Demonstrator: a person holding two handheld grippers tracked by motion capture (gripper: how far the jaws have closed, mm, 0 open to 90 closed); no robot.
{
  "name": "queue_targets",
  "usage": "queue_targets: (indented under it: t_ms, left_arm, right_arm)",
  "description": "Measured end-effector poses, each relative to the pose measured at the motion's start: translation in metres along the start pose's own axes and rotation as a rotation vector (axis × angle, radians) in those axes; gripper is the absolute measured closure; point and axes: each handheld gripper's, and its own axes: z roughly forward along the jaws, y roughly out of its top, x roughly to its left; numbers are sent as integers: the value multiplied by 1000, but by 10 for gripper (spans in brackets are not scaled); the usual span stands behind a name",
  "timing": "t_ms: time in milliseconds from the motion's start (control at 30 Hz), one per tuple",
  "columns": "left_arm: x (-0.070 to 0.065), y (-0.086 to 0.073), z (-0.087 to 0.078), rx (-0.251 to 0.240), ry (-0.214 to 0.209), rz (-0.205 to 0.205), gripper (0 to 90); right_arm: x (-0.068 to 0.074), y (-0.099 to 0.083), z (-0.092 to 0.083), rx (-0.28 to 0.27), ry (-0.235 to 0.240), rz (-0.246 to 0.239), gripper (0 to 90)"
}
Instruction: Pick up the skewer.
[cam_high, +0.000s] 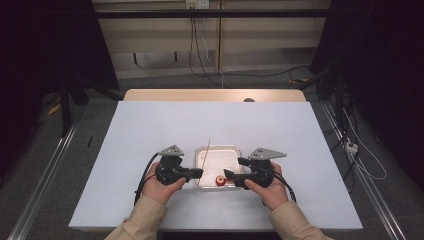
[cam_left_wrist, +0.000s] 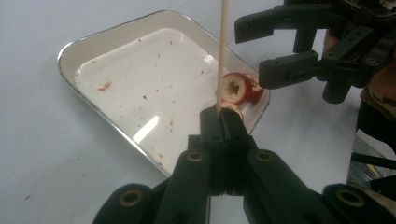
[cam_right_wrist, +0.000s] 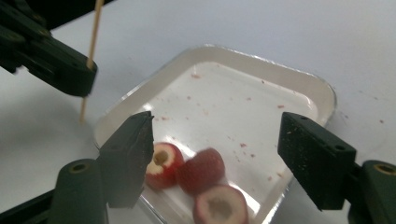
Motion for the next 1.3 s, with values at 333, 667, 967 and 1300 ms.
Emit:
queue_targets:
  t_ms: [333,667,967,1300]
  left_arm:
    - [2,-1,-1,-11,0,-10,900]
    - [4,0,-2,-7,3,-13,900]
    - [5,0,-3,-11,0,-18,900]
    - [4,0,-2,-12,5,-16,900]
  right_arm:
    - [0,-9,5,80,-29,-56,512]
    - [-10,-6,8,53,-13,2,672]
    - [-14,-3,18,47,-61,24,629]
    - [-19,3,15,15,-88,31,653]
